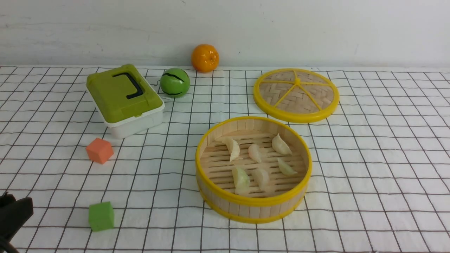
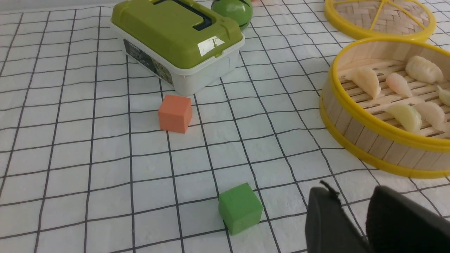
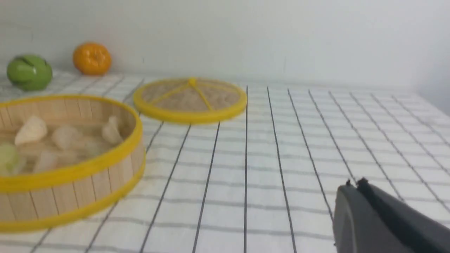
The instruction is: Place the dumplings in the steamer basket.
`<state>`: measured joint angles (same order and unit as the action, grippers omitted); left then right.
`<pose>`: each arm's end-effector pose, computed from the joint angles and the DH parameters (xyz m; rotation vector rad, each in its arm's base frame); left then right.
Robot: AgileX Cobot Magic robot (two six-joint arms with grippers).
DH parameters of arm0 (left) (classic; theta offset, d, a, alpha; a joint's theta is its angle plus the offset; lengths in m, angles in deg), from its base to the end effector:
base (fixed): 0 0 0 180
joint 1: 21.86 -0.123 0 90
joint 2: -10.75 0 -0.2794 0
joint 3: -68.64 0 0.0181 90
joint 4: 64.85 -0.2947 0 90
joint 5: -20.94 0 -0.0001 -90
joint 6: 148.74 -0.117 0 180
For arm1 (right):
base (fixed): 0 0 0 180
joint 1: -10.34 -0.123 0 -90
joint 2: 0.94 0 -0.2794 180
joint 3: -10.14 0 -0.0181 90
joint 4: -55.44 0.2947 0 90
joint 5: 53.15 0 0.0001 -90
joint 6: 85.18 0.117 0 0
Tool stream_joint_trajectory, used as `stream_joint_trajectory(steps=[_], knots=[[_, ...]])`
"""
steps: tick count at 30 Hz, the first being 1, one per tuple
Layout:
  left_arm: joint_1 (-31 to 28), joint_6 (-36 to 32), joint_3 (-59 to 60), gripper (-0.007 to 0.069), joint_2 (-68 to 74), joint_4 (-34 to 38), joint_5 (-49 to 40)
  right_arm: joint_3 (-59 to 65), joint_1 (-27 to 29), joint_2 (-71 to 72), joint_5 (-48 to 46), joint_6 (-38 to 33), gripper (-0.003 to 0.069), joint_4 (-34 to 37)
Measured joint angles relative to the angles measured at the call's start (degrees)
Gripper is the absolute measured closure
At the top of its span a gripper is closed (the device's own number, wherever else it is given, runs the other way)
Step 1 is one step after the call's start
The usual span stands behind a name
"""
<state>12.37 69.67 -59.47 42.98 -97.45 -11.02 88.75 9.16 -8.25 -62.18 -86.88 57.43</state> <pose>0.1502 -0.0618 0.2784 0.2208 1.9298 -0.2307 0.1320 0.0034 0.1874 -0.0174 1.6571 0.0237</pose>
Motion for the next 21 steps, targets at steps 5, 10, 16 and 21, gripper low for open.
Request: stream_joint_trajectory(steps=[5,10,16,21], knots=[[0.0,0.0,0.0,0.0438,0.0,0.0,0.0,-0.1,0.0,0.0,-11.3,0.0,0.0663,0.7],[0.0,0.0,0.0,0.0435,0.0,0.0,0.0,-0.4,0.0,0.0,-12.6,0.8,0.0663,0.5],[0.0,0.0,0.0,0.0435,0.0,0.0,0.0,-0.4,0.0,0.0,-12.9,0.9,0.0663,0.4],[0.0,0.0,0.0,0.0431,0.0,0.0,0.0,-0.4,0.0,0.0,-12.9,1.0,0.0661,0.4]])
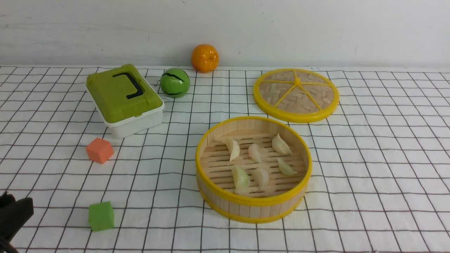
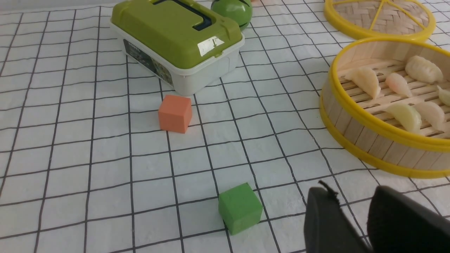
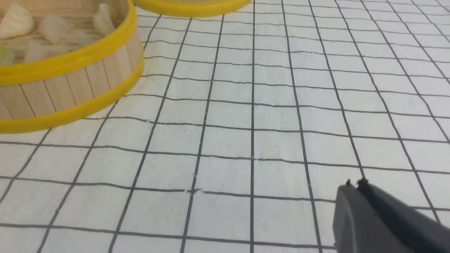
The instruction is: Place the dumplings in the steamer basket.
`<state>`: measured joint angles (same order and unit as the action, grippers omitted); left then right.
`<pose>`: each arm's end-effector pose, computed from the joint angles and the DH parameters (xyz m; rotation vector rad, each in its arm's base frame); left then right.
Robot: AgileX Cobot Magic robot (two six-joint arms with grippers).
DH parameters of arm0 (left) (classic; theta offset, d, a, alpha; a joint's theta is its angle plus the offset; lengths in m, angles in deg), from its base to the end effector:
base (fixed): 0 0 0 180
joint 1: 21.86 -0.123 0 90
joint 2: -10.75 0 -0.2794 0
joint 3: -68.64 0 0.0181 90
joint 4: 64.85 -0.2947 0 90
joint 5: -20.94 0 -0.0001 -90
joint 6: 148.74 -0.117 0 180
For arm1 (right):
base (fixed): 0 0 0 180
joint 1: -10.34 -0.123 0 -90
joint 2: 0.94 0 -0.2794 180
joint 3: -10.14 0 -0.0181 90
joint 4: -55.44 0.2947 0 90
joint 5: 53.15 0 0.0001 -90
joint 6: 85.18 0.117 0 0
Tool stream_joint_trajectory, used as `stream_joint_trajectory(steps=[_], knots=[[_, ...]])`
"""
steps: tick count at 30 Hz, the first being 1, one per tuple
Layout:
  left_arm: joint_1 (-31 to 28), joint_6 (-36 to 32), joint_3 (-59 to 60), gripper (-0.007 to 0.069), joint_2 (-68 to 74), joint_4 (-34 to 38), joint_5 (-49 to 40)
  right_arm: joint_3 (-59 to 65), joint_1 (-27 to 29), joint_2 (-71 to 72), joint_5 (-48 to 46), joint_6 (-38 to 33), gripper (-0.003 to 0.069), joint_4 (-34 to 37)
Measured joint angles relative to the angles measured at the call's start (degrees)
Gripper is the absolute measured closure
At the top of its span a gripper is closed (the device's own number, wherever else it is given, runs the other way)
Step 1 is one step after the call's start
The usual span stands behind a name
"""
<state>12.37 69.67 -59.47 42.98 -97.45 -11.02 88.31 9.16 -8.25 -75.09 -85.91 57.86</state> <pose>0.1502 -0.0618 0.2784 0.2208 1.9298 -0.2307 0.1268 0.0045 0.1647 -0.0054 1.8747 0.0472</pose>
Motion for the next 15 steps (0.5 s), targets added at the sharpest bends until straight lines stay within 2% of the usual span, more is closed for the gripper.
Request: stream_joint_trajectory(steps=[15], knots=[[0.0,0.0,0.0,0.0417,0.0,0.0,0.0,0.0,0.0,0.0,0.0,0.0,0.0645,0.0]])
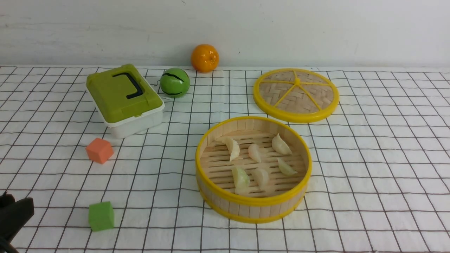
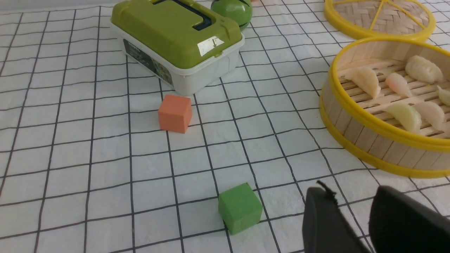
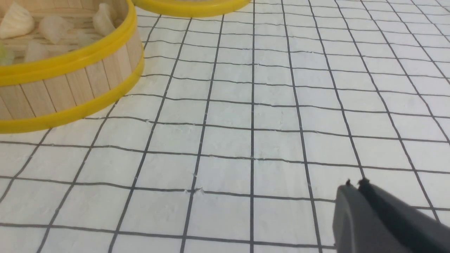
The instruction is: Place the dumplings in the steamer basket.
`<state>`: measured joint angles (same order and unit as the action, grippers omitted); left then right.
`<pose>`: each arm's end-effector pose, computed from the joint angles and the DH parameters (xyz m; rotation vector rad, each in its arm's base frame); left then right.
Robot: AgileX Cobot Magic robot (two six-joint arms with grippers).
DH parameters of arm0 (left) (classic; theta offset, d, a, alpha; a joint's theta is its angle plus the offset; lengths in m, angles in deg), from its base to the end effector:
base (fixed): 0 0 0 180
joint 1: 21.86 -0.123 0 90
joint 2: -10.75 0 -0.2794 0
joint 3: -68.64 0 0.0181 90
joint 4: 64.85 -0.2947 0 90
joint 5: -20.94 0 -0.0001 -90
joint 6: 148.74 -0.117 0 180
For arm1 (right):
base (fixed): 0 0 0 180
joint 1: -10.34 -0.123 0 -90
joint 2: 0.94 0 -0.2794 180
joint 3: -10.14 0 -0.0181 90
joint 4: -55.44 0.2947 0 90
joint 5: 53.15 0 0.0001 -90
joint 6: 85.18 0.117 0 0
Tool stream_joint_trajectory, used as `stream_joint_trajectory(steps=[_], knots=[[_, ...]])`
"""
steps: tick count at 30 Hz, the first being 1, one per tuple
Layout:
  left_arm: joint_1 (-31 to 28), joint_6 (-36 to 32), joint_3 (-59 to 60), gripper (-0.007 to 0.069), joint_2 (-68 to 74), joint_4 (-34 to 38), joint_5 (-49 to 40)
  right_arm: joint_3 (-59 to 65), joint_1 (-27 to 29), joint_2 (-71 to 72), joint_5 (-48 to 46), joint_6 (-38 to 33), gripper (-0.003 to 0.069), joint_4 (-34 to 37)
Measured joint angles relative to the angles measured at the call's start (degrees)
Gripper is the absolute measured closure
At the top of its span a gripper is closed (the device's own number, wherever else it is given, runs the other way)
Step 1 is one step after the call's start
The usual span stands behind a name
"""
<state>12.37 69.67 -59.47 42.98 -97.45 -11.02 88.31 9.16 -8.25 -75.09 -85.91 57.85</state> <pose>0.1502 -0.0618 0.2784 0.2208 1.9298 -0.2307 0.1268 0.0045 0.1647 -0.0055 1.8747 0.0470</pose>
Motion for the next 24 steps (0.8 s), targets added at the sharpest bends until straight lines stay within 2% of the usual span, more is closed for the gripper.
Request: stream_joint_trajectory(steps=[9,12,16,19,20,23,24], knots=[[-0.1,0.0,3.0,0.041,-3.3,-0.4,-0.2,0.0,0.0,0.0,0.0,0.0,0.0645,0.0],[-2.9,0.3,5.1,0.0409,-9.8,-1.8,-2.0,0.0,0.0,0.0,0.0,0.0,0.0645,0.0],[-8.2,0.7,6.8,0.0407,-18.3,-2.0,-1.4,0.0,0.0,0.0,0.0,0.0,0.0641,0.0],[-15.8,-0.1,9.5,0.041,-24.4,-0.7,2.3,0.0,0.0,0.0,0.0,0.0,0.0636,0.0],[-15.8,-0.1,9.7,0.041,-24.6,-0.7,2.7,0.0,0.0,0.0,0.0,0.0,0.0636,0.0],[-23.1,-5.6,14.6,0.0479,-24.9,5.8,10.8,0.0,0.0,0.0,0.0,0.0,0.0627,0.0],[-26.1,-8.3,17.2,0.0529,-24.9,10.5,15.4,0.0,0.0,0.0,0.0,0.0,0.0622,0.0]])
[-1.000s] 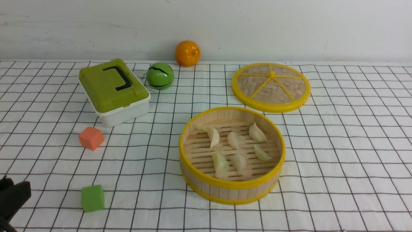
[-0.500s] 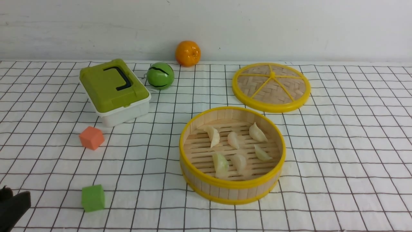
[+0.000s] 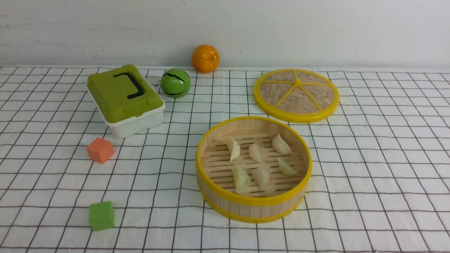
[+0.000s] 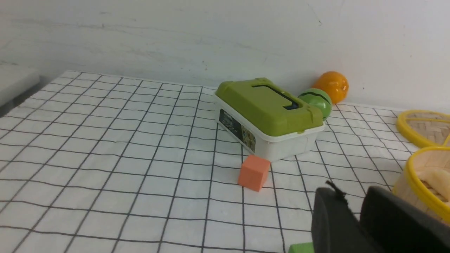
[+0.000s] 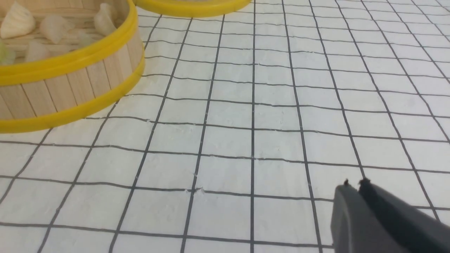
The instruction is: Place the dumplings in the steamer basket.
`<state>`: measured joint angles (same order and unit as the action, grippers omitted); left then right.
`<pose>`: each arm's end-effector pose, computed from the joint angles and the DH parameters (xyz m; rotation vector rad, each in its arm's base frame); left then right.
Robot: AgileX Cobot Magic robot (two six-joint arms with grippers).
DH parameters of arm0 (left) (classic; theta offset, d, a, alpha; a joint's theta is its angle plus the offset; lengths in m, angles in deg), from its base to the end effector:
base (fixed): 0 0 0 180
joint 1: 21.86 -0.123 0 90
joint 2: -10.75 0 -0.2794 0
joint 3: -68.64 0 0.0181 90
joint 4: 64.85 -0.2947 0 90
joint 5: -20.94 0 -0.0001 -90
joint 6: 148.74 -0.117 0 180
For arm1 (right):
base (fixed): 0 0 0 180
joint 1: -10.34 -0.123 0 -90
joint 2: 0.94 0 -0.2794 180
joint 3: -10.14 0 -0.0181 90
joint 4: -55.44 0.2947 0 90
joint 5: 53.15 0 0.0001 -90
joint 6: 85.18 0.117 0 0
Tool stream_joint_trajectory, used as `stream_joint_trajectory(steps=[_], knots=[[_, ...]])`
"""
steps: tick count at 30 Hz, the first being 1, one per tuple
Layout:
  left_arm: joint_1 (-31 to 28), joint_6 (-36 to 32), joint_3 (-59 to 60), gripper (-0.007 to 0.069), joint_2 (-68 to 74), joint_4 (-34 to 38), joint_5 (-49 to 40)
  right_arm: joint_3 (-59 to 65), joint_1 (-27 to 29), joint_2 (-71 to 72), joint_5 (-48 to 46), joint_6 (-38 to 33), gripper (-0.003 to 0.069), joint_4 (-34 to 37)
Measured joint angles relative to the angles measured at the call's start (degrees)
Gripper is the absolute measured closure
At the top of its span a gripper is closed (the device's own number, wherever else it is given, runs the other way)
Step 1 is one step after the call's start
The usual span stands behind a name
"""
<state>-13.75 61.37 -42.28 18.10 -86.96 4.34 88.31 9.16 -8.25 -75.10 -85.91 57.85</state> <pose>0.1219 -0.0046 0.2416 -0.0938 1.6023 -0.1431 0.1268 0.0045 0.1647 -0.0055 1.8749 0.0470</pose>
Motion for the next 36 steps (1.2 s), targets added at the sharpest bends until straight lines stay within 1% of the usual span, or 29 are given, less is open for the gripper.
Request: stream_joint_trajectory(steps=[3,4,5,7,9,10,11,12,13,16,19,36], knots=[[-3.0,-5.4,5.9,0.0634,0.0,6.5,9.1,0.0,0.0,0.0,0.0,0.0,0.0618,0.0],[-3.1,-5.7,6.8,0.0638,0.0,6.9,9.5,0.0,0.0,0.0,0.0,0.0,0.0618,0.0],[-3.7,-7.6,8.7,0.0636,0.0,9.4,10.4,0.0,0.0,0.0,0.0,0.0,0.0616,0.0],[-3.9,-8.9,9.3,0.0637,0.0,12.1,6.9,0.0,0.0,0.0,0.0,0.0,0.0613,0.0],[-4.0,-9.4,9.6,0.0637,0.0,14.3,1.1,0.0,0.0,0.0,0.0,0.0,0.061,0.0],[-4.0,-9.5,9.5,0.0637,0.0,14.5,0.5,0.0,0.0,0.0,0.0,0.0,0.061,0.0],[-4.0,-10.3,9.7,0.0637,0.0,15.6,-3.5,0.0,0.0,0.0,0.0,0.0,0.0608,0.0],[-4.0,-10.4,9.7,0.0637,0.0,15.6,-3.5,0.0,0.0,0.0,0.0,0.0,0.0608,0.0],[-4.0,-12.5,9.7,0.0637,0.0,16.2,-5.3,0.0,0.0,0.0,0.0,0.0,0.0608,0.0],[-4.0,-14.6,9.7,0.0637,0.0,17.3,-5.4,0.0,0.0,0.0,0.0,0.0,0.0603,0.0],[-4.0,-15.1,9.7,0.0637,0.0,18.4,-5.4,0.0,0.0,0.0,0.0,0.0,0.0598,0.0],[-4.0,-15.3,9.7,0.0637,0.0,18.7,-5.4,0.0,0.0,0.0,0.0,0.0,0.0571,0.0]])
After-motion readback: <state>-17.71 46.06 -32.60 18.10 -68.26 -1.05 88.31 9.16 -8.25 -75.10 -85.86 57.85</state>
